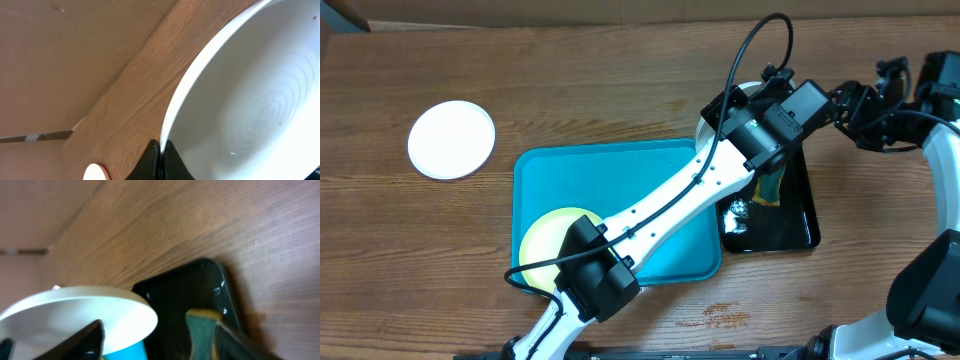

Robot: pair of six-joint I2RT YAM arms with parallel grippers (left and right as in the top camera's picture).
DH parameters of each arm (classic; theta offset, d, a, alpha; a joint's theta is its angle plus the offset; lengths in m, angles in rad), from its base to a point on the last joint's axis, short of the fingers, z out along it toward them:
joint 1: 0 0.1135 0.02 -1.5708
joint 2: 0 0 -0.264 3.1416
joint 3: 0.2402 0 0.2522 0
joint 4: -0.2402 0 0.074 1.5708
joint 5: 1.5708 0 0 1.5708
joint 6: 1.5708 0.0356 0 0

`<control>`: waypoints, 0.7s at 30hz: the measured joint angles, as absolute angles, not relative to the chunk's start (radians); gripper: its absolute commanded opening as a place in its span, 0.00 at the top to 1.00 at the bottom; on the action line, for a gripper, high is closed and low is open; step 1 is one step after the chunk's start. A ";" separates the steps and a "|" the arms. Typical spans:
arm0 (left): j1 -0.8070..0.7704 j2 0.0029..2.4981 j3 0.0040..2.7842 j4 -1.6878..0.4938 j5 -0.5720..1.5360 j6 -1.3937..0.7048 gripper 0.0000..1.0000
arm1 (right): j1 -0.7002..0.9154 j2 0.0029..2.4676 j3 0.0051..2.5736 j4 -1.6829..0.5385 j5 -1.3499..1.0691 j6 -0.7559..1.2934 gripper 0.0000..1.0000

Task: Clean dirty plates on tray and stack at the side
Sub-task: 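Lift the white plate with the left gripper and hold it up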

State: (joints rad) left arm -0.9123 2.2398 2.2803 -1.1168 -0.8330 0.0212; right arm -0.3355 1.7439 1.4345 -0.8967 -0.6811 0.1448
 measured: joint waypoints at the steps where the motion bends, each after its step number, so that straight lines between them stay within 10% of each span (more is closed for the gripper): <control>1: -0.908 2.240 2.280 -1.119 -0.823 0.021 0.96 | -0.343 1.744 1.435 -0.912 -0.692 0.138 0.78; 3: -0.907 2.240 2.280 -1.121 -0.804 0.020 0.96 | -0.347 1.744 1.434 -0.929 -0.708 0.125 0.96; 21: -0.894 2.240 2.280 -1.126 -0.724 -0.001 0.96 | -0.282 1.778 1.314 -0.772 -0.790 0.091 0.96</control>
State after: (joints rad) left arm -0.8940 2.2398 2.2803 -1.1263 -0.7242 -0.0006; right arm -0.2825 1.7779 1.3140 -0.7719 -0.7902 0.0910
